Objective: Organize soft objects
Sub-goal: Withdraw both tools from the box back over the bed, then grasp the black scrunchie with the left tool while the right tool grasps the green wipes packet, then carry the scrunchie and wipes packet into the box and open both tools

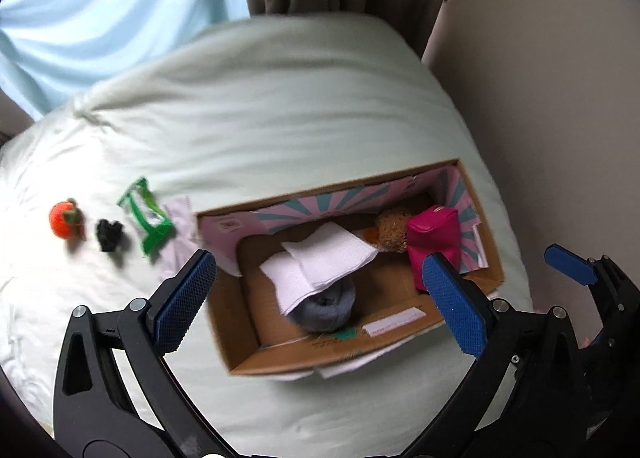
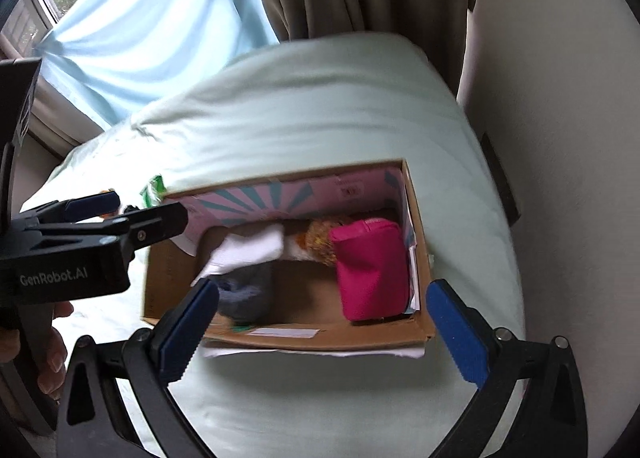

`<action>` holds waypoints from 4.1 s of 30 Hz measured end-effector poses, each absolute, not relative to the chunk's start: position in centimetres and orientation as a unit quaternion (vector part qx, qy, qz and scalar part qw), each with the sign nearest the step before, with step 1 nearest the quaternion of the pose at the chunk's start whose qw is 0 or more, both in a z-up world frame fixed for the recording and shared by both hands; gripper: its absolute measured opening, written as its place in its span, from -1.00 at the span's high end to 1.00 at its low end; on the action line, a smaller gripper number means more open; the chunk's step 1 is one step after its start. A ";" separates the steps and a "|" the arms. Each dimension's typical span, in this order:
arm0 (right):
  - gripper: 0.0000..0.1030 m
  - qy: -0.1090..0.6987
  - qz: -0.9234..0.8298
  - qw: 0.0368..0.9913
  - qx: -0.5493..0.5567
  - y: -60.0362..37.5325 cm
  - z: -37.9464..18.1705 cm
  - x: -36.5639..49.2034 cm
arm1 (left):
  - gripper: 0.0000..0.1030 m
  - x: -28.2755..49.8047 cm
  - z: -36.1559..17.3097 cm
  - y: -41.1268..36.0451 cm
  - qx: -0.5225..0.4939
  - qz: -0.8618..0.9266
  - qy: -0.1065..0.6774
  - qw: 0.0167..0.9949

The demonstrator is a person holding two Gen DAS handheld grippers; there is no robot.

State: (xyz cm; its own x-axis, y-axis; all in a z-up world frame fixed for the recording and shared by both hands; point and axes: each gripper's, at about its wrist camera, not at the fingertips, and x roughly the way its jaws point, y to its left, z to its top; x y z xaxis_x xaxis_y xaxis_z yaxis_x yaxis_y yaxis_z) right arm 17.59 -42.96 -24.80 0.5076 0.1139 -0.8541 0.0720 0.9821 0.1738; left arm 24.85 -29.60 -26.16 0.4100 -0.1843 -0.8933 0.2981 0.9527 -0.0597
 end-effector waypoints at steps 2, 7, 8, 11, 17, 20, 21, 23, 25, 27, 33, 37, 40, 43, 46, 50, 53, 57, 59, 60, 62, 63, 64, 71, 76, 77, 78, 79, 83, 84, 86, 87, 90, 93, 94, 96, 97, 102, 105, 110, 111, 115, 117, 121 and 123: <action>-1.00 0.491 0.012 0.867 0.087 -42.1 -22.7 16.7 | -0.99 23.7 -23.9 -28.4 0.050 -0.146 0.509 0.847; -1.00 0.456 0.010 0.887 0.070 -39.4 -17.1 14.2 | -0.99 20.6 -18.3 -23.8 0.022 -0.144 0.473 0.869; -1.00 0.448 0.009 0.891 0.067 -38.7 -15.9 13.7 | -0.99 19.8 -17.1 -22.5 0.014 -0.143 0.465 0.874; -1.00 0.430 0.008 0.901 0.062 -36.6 -13.2 12.3 | -0.99 17.7 -14.5 -19.1 -0.005 -0.140 0.445 0.884; -1.00 0.401 0.022 0.913 0.067 -31.5 -8.6 9.8 | -0.99 12.8 -10.1 -11.4 -0.009 -0.115 0.404 0.907; -1.00 0.387 0.031 0.918 0.076 -28.8 -7.0 8.7 | -0.99 11.0 -8.9 -7.5 -0.014 -0.100 0.391 0.915; -1.00 0.384 0.031 0.920 0.076 -27.8 -6.6 8.5 | -0.99 10.5 -8.6 -6.3 -0.015 -0.095 0.388 0.916; -1.00 0.377 0.029 0.923 0.069 -25.5 -5.8 8.0 | -0.99 9.6 -8.2 -3.9 -0.018 -0.086 0.384 0.919; -1.00 0.371 0.028 0.926 0.061 -23.3 -5.4 7.5 | -0.99 8.8 -8.0 -1.2 -0.020 -0.076 0.380 0.921; -1.00 0.367 0.026 0.928 0.056 -21.2 -5.2 7.1 | -0.99 8.1 -8.1 0.7 -0.021 -0.069 0.379 0.923; -1.00 0.360 0.020 0.931 0.052 -15.8 -5.9 6.5 | -0.99 7.0 -9.0 6.6 -0.029 -0.061 0.381 0.922; -1.00 0.356 0.013 0.933 0.052 -13.2 -6.2 6.5 | -0.99 6.9 -9.6 9.2 -0.026 -0.064 0.379 0.923; -1.00 0.350 0.006 0.935 0.049 -11.5 -6.3 6.5 | -0.99 7.3 -10.1 10.9 -0.028 -0.071 0.380 0.922; -1.00 0.349 -0.001 0.936 0.045 -10.1 -6.6 7.1 | -0.99 8.1 -10.8 12.4 -0.030 -0.081 0.383 0.920; -1.00 0.351 -0.009 0.935 0.036 -8.9 -7.2 8.2 | -0.99 9.3 -11.7 13.3 -0.029 -0.089 0.386 0.918; -1.00 0.362 -0.009 0.932 0.028 -7.5 -8.7 10.5 | -0.99 11.5 -13.0 13.9 -0.028 -0.093 0.392 0.915; -1.00 0.365 -0.001 0.931 0.027 -6.9 -9.5 12.3 | -0.99 13.5 -14.2 14.2 -0.027 -0.095 0.395 0.913; -1.00 0.369 0.007 0.929 0.022 -6.3 -11.3 15.6 | -0.99 16.2 -16.2 13.8 -0.023 -0.098 0.401 0.911; -1.00 0.372 0.010 0.928 0.022 -6.2 -12.1 17.1 | -0.99 17.9 -17.6 13.6 -0.021 -0.099 0.405 0.909; -1.00 0.374 0.011 0.927 0.021 -6.2 -12.6 17.9 | -0.99 18.6 -18.3 13.5 -0.020 -0.099 0.407 0.908; -1.00 0.377 0.016 0.926 0.022 -6.3 -14.0 19.9 | -0.99 20.5 -19.9 13.0 -0.015 -0.104 0.412 0.905; -1.00 0.380 0.018 0.925 0.022 -6.3 -14.6 20.8 | -0.99 21.4 -20.8 12.6 -0.013 -0.107 0.414 0.904; -1.00 0.381 0.020 0.924 0.021 -6.4 -15.2 21.5 | -0.99 22.1 -21.4 12.4 -0.011 -0.110 0.416 0.903; -1.00 0.402 0.025 0.915 0.006 -7.3 -20.9 28.3 | -0.99 28.5 -28.2 9.8 -0.001 -0.134 0.436 0.890; -1.00 0.419 0.033 0.907 0.000 -8.0 -25.4 31.8 | -0.98 31.6 -32.9 8.0 0.009 -0.148 0.441 0.885; -1.00 0.423 0.034 0.906 -0.003 -8.1 -26.4 32.5 | -0.98 32.1 -34.1 7.7 0.010 -0.151 0.443 0.884; -1.00 0.427 0.036 0.903 -0.005 -8.3 -27.6 33.2 | -0.98 32.6 -35.3 7.3 0.011 -0.155 0.447 0.881; -1.00 0.430 0.038 0.902 -0.006 -8.5 -28.6 33.7 | -0.98 33.1 -36.6 7.0 0.011 -0.159 0.451 0.878; -0.99 0.441 0.046 0.896 -0.012 -8.8 -32.7 35.9 | -0.94 34.3 -40.7 5.9 0.020 -0.170 0.458 0.872; -0.99 0.444 0.047 0.895 -0.013 -8.9 -33.7 36.4 | -0.93 34.7 -41.9 5.5 0.023 -0.173 0.459 0.871; -0.82 0.454 0.054 0.889 -0.014 -8.9 -35.7 37.3 | -0.89 35.4 -43.8 4.9 0.028 -0.177 0.461 0.869; -0.80 0.459 0.056 0.887 -0.014 -9.0 -36.6 37.7 | -0.87 35.7 -44.5 4.6 0.031 -0.178 0.461 0.869; -0.74 0.468 0.065 0.881 -0.020 -9.1 -38.9 38.7 | -0.84 36.7 -46.7 3.8 0.042 -0.182 0.457 0.870; -0.62 0.480 0.075 0.874 -0.036 -8.8 -40.7 39.4 | -0.63 37.5 -48.8 3.1 0.057 -0.185 0.459 0.867; -0.54 0.482 0.079 0.872 -0.041 -8.7 -41.3 39.6 | -0.57 37.8 -49.3 3.0 0.059 -0.187 0.462 0.865; -0.31 0.480 0.090 0.872 -0.046 -8.5 -41.9 39.8 | -0.41 38.3 -50.2 2.8 0.063 -0.190 0.466 0.862; -0.27 0.481 0.094 0.870 -0.048 -8.5 -42.1 39.9 | -0.38 38.5 -50.5 2.7 0.068 -0.189 0.466 0.862; 0.16 0.488 0.111 0.863 -0.066 -7.7 -43.5 40.5 | 0.10 39.0 -50.6 2.5 0.081 -0.190 0.458 0.865; 0.25 0.483 0.114 0.865 -0.074 -7.3 -43.5 40.4 | 0.43 39.3 -50.3 2.5 0.082 -0.195 0.459 0.863; 0.40 0.484 0.109 0.866 -0.061 -7.4 -43.2 40.3 | 0.55 39.3 -49.7 2.6 0.081 -0.191 0.461 0.863; 0.41 0.485 0.110 0.866 -0.058 -7.5 -43.0 40.2 | 0.56 39.2 -49.3 2.7 0.081 -0.190 0.460 0.863; 0.44 0.480 0.107 0.869 -0.051 -7.4 -41.4 39.5 | 0.56 38.5 -47.6 3.3 0.078 -0.185 0.456 0.867; 0.45 0.475 0.107 0.872 -0.049 -7.2 -40.1 38.9 | 0.56 37.9 -46.2 3.8 0.074 -0.180 0.449 0.872; 0.46 0.463 0.104 0.879 -0.039 -6.9 -36.9 37.0 | 0.56 36.4 -42.6 4.9 0.069 -0.173 0.441 0.878; 0.46 0.458 0.103 0.883 -0.031 -6.7 -35.0 36.0 | 0.56 35.4 -40.6 5.5 0.066 -0.167 0.438 0.881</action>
